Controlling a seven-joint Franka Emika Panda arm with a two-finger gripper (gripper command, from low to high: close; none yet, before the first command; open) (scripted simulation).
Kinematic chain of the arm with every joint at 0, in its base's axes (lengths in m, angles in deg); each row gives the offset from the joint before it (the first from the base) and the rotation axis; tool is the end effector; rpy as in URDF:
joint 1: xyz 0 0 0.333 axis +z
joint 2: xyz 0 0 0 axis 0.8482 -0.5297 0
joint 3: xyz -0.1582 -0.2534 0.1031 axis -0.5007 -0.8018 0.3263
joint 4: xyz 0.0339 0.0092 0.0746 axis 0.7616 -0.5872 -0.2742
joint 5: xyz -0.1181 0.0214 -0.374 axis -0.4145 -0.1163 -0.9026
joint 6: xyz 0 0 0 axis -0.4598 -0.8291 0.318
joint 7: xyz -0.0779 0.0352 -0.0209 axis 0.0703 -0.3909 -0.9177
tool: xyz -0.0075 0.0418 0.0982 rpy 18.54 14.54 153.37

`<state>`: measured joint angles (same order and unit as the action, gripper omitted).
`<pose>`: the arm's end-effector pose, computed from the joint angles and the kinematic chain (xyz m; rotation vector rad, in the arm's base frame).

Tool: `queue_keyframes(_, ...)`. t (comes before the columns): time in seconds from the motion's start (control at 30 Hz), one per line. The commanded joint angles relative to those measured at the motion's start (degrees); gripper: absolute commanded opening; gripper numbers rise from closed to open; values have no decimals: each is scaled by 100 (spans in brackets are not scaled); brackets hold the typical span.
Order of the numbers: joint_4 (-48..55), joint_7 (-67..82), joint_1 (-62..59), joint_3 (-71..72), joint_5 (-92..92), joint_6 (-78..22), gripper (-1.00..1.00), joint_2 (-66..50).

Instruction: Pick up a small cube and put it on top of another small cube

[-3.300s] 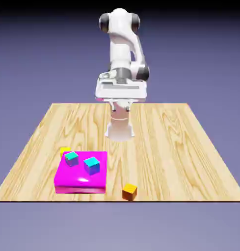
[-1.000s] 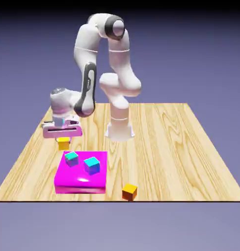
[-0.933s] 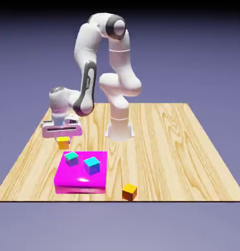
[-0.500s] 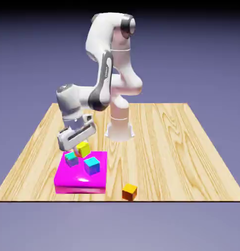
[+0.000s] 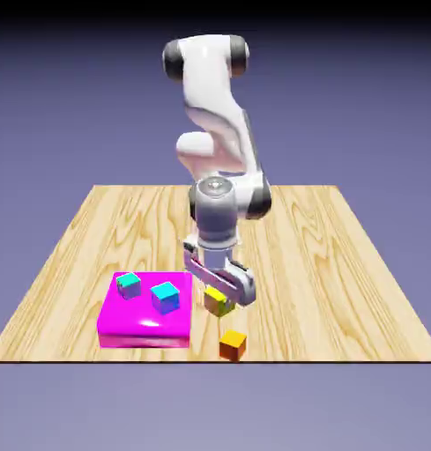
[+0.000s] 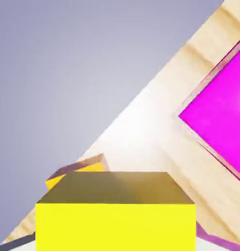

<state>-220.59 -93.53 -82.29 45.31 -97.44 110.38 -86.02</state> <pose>0.5277 0.0422 0.2494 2.4149 -2.0073 -0.0383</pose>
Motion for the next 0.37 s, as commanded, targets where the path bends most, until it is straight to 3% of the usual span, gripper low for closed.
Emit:
queue_keyframes(0.0,-11,-17,-56,44,-98,48,-100,-38)
queue_keyframes(0.2,50,-528,409,-547,-832,859,-100,-978)
queue_keyframes(0.23,50,-528,409,-547,-832,859,100,-978)
queue_keyframes(0.33,23,-303,204,-286,-509,501,100,-564)
